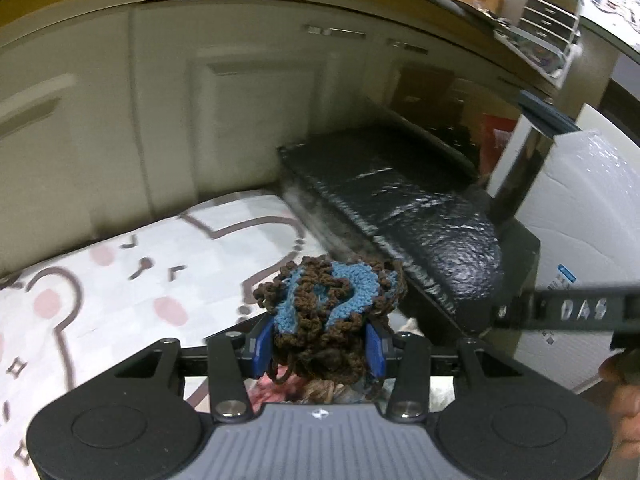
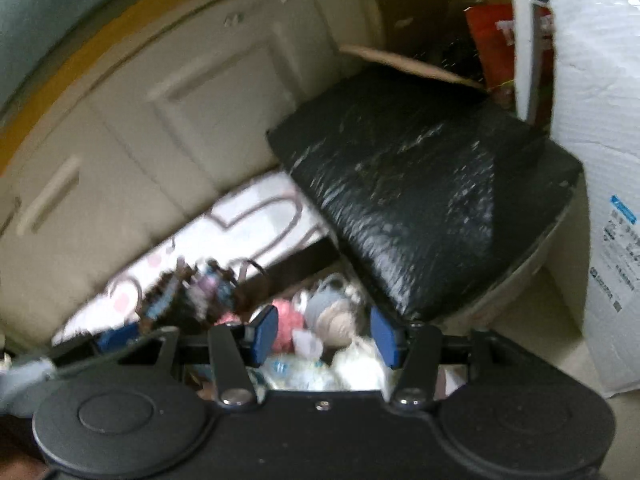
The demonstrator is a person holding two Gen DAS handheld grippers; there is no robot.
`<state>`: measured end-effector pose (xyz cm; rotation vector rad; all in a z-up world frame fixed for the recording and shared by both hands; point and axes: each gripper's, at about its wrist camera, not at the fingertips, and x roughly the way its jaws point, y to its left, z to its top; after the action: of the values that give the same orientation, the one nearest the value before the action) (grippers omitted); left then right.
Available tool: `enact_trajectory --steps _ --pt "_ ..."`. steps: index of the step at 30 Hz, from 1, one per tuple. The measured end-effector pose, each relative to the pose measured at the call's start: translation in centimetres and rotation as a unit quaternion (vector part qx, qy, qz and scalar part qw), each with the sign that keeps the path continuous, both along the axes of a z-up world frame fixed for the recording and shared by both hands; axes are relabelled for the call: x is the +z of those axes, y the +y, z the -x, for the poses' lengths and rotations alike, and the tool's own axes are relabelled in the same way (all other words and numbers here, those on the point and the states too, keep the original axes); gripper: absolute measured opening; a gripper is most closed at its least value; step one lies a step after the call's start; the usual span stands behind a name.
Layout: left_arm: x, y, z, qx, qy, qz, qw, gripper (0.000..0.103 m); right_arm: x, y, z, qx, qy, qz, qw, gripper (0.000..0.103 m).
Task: Organize objects
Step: 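Open the left tool over the box while the right tool releases the block inside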
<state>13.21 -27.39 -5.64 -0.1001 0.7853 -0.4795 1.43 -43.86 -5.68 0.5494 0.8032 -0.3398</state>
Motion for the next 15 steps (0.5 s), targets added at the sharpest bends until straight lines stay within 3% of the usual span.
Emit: enact_trajectory --steps 4,6,7,8,11,15 --pt "-0.3 -1.6 -0.4 -0.019 -0.01 0.015 0.9997 0.051 0.7 -0.7 0.3 -0.021 -0.026 -0.011 0.999 0.053" --pt "-0.7 -2.4 -0.5 -0.025 -0.011 0.025 0.9993 0.068 0.8 -0.8 0.3 -0.018 -0.03 -0.01 0.999 0.053" --pt "-0.9 -2.7 -0.7 -0.024 -0.006 0.021 0.9995 0.085 0.7 -0.7 0.3 -0.014 -0.029 -0.005 0.999 0.053" --pt "-1.1 -3.0 -0.7 -0.019 -0.006 0.008 0.9998 0.089 0.6 -0.5 0.2 -0.011 -0.024 0.003 1.0 0.053" --pt "-1.6 -3.2 -0.8 -0.018 0.003 -0.034 0.9993 0.089 0.3 -0.2 0.0 0.0 -0.012 0.017 1.0 0.053" --pt "-2.0 -1.8 -0.9 -0.008 0.02 -0.046 0.9987 0.089 -0.2 -0.4 -0.1 0.002 -0.004 0.016 1.0 0.053"
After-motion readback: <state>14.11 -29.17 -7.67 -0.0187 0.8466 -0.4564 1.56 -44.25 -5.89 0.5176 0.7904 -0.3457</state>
